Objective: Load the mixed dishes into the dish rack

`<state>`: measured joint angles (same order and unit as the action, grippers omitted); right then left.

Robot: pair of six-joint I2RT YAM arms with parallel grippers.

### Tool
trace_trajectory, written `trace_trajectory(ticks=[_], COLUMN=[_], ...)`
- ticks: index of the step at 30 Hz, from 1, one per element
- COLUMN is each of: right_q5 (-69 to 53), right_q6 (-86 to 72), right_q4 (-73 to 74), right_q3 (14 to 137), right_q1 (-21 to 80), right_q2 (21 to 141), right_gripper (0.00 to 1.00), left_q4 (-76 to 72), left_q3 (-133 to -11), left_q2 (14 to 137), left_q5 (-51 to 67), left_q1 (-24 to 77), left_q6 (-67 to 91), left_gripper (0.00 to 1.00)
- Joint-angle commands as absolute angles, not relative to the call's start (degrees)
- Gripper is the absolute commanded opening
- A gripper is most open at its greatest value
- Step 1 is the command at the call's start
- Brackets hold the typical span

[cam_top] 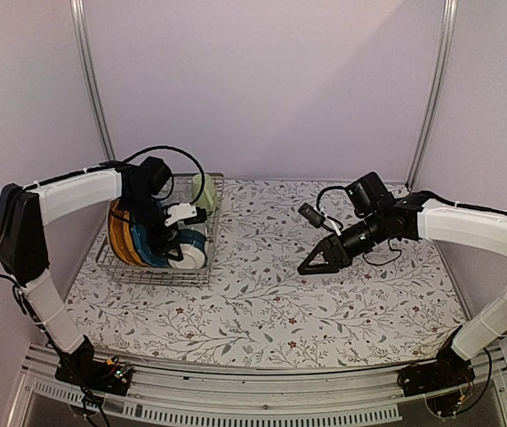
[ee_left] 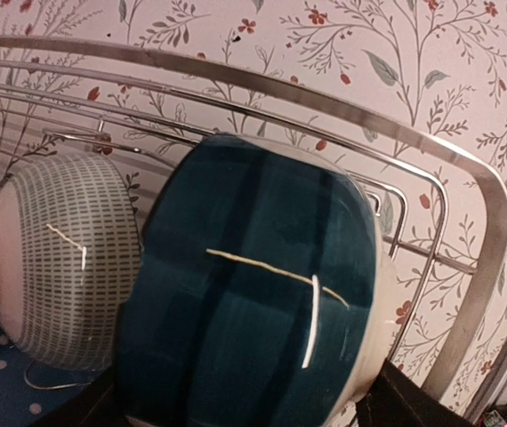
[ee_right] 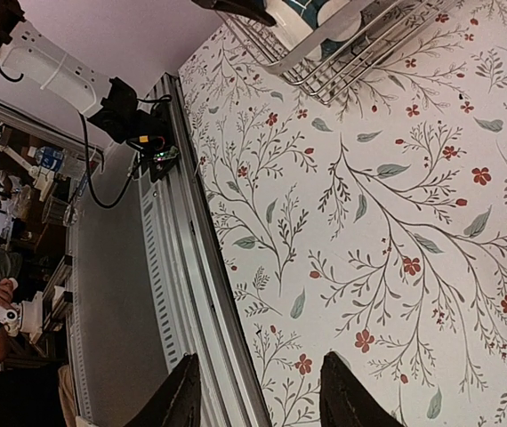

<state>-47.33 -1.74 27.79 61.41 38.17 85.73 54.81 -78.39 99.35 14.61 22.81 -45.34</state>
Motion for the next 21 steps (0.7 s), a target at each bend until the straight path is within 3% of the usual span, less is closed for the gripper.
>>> trace_trajectory(ticks=[1,21], right_q5=[-48.4,-48.8], right_q6=[-1.6,-1.6], right_q4=[27.2,27.2], right_q3=[60.8,60.7], right_q1=[37.8,37.9], right_q2=[86.9,87.6], right_gripper=[0.45,0.45], left_q4=[53.1,52.4], left_q3=[-79.5,-80.9], left_q2=[98.1,98.3], left_q5=[14.1,12.0], left_q1=[22.8,23.1], left_q6=[-44.6,-44.2], left_gripper=[0.78,0.83])
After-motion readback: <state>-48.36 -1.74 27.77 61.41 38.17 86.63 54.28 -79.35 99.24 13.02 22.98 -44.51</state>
